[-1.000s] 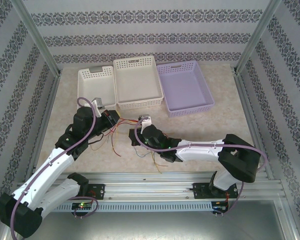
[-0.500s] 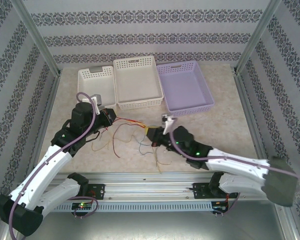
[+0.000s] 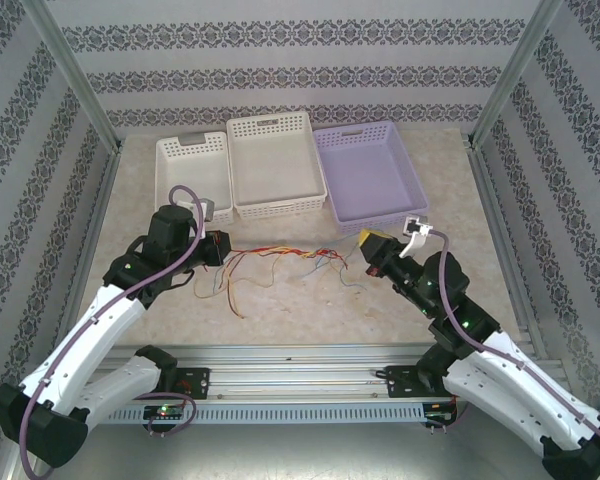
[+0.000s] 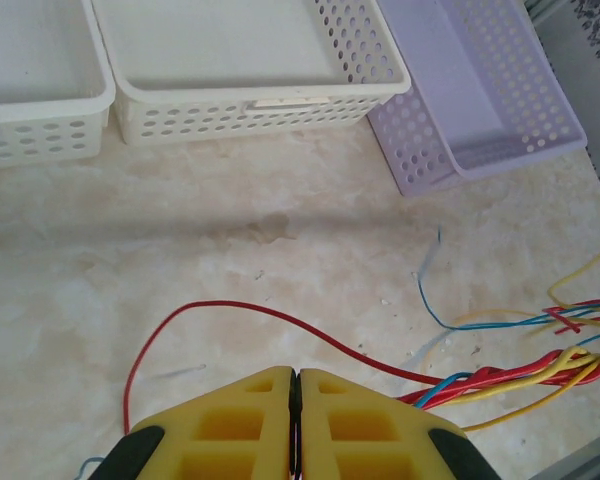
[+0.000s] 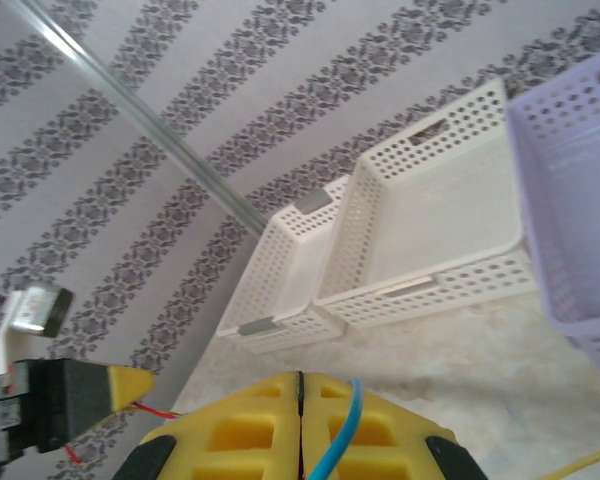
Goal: Untangle the cables
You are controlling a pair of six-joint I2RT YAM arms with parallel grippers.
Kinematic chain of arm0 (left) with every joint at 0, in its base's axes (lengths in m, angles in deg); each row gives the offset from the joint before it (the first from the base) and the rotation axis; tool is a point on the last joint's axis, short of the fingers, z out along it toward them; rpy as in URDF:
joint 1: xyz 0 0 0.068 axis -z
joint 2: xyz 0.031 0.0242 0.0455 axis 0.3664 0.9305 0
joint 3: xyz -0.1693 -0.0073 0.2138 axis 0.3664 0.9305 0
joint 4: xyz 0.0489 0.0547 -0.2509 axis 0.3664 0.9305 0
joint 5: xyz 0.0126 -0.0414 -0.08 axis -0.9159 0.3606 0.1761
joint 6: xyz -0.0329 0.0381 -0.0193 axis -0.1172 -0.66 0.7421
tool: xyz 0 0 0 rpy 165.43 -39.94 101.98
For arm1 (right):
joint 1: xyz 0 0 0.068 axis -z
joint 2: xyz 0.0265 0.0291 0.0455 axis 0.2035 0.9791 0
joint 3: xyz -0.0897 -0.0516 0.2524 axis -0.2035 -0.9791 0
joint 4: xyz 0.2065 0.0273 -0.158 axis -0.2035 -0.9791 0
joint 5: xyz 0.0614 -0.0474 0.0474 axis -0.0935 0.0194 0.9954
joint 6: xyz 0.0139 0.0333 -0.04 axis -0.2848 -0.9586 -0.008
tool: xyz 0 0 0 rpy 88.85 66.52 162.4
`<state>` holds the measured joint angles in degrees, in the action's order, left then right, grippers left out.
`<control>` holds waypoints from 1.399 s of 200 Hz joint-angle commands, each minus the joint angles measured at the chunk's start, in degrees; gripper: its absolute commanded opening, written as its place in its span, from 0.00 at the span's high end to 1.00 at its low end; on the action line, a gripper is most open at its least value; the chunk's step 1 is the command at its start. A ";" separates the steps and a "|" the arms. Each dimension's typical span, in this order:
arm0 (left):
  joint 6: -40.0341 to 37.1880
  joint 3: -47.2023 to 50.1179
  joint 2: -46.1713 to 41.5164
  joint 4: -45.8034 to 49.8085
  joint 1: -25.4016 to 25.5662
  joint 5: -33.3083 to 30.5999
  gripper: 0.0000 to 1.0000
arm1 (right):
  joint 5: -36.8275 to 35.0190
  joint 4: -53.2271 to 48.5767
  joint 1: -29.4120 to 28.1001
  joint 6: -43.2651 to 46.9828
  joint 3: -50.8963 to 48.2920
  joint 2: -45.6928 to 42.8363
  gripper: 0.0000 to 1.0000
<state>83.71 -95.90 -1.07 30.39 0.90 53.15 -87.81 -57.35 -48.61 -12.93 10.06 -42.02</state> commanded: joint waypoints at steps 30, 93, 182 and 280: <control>-9.34 -4.03 -1.37 10.26 -0.43 -2.12 1.00 | -2.50 -14.49 9.86 0.29 4.31 -7.95 1.00; -11.50 -0.94 -7.76 9.24 -0.42 -5.15 1.00 | -12.68 -27.59 17.90 3.37 10.74 -14.02 1.00; -11.52 0.00 -8.80 9.40 -0.46 -7.90 1.00 | -15.24 -32.68 18.05 8.95 21.18 -11.90 1.00; -11.08 0.52 -9.01 8.59 -0.46 -7.95 1.00 | 1.02 -22.14 18.27 13.81 31.87 12.78 1.00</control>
<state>73.15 -95.97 -9.38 38.59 0.90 45.48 -91.20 -85.55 -30.97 -2.17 38.69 -33.37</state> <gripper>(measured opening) 0.090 0.047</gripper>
